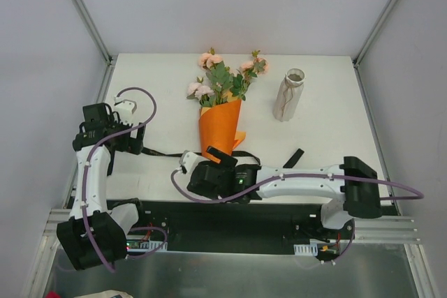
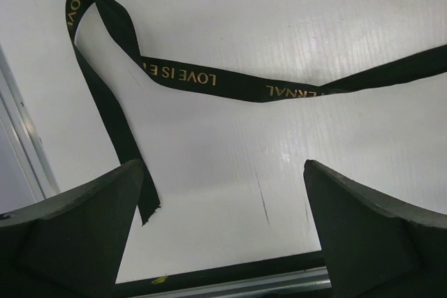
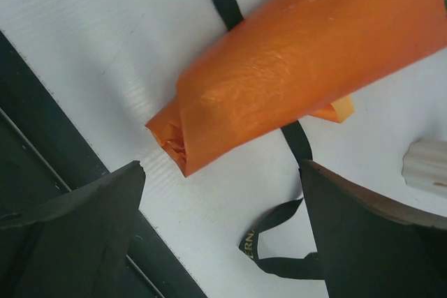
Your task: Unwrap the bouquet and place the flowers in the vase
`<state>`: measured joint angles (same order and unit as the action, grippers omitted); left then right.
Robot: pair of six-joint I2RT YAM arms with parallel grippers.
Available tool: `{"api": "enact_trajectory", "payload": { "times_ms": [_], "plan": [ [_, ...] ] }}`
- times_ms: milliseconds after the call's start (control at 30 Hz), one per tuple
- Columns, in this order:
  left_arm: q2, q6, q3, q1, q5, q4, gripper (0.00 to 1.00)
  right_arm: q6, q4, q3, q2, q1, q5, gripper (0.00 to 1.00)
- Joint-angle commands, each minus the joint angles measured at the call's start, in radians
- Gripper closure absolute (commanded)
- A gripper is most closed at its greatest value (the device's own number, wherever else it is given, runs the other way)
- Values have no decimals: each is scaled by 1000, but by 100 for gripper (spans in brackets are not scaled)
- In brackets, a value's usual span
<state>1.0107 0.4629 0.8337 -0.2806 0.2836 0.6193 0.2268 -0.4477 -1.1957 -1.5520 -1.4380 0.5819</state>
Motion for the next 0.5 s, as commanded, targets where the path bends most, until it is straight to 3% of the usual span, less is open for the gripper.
{"api": "enact_trajectory", "payload": {
  "times_ms": [0,200,467],
  "plan": [
    [-18,-33,70,8,71,69,1,108,18,-67,-91,-24,-7,4],
    [-14,-55,102,8,95,109,1,152,93,-51,-206,-24,33,4],
    [-12,-72,102,8,112,109,1,227,236,-35,-313,1,199,4]
  ]
}}
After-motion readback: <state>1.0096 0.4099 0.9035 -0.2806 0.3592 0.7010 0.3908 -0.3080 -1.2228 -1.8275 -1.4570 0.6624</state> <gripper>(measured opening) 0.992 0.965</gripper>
